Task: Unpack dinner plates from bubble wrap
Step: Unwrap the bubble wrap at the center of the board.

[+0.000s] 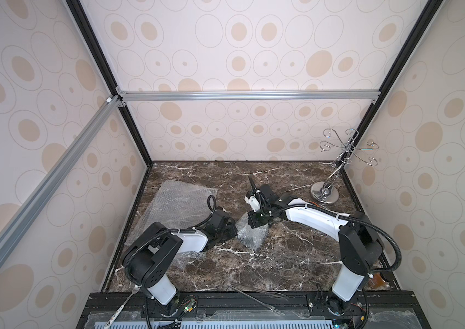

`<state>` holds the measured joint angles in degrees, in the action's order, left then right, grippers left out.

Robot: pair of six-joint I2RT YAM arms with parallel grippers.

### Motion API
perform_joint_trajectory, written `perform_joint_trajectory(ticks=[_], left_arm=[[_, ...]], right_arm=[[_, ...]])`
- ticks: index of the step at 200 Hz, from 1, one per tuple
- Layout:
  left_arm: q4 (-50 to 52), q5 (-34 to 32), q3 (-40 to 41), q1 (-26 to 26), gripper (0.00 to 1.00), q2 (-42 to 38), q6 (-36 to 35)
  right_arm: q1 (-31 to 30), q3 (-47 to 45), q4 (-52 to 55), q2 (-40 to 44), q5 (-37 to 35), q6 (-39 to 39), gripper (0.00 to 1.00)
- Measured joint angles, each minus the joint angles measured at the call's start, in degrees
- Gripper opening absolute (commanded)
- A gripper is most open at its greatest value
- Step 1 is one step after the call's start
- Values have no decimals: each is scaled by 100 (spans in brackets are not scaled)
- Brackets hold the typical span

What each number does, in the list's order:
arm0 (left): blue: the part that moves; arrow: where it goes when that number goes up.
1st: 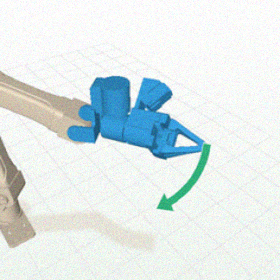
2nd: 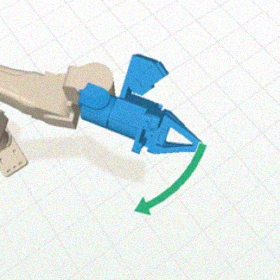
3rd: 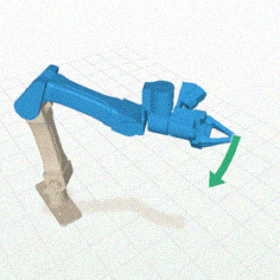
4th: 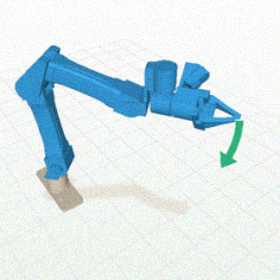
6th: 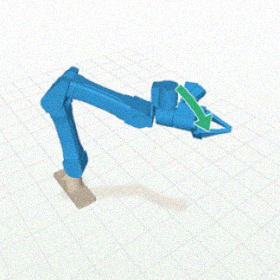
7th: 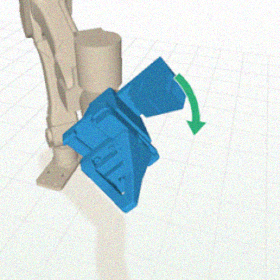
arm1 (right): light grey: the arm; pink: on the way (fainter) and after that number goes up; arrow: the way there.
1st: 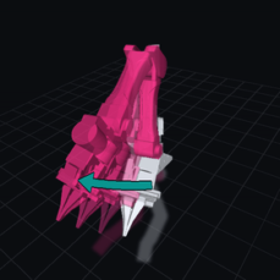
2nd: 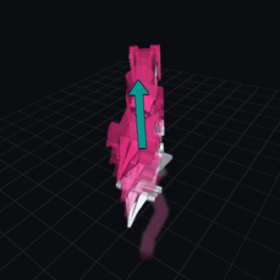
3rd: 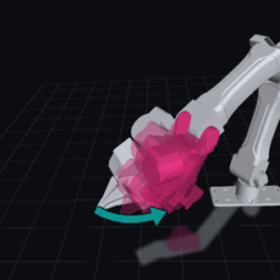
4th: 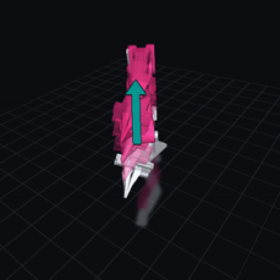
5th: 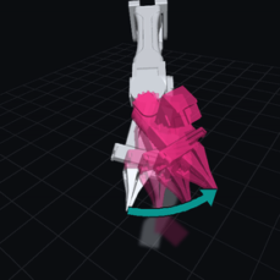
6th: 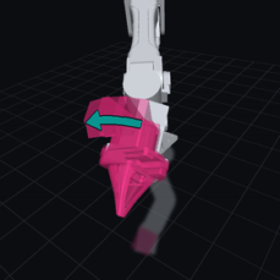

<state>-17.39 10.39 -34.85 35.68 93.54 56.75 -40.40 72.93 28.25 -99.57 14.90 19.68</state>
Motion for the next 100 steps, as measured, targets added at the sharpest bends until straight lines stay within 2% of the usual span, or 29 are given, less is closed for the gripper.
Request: perform_joint_trajectory(ticks=[56, 100], left_arm=[[-2, -2, 0, 0, 0, -2, 0], [-2, 0, 2, 0, 0, -9, 0]], right_arm=[[149, -328, -262, 455, 249, 162, 0], [262, -817, -236, 833, -13, 238, 34]])
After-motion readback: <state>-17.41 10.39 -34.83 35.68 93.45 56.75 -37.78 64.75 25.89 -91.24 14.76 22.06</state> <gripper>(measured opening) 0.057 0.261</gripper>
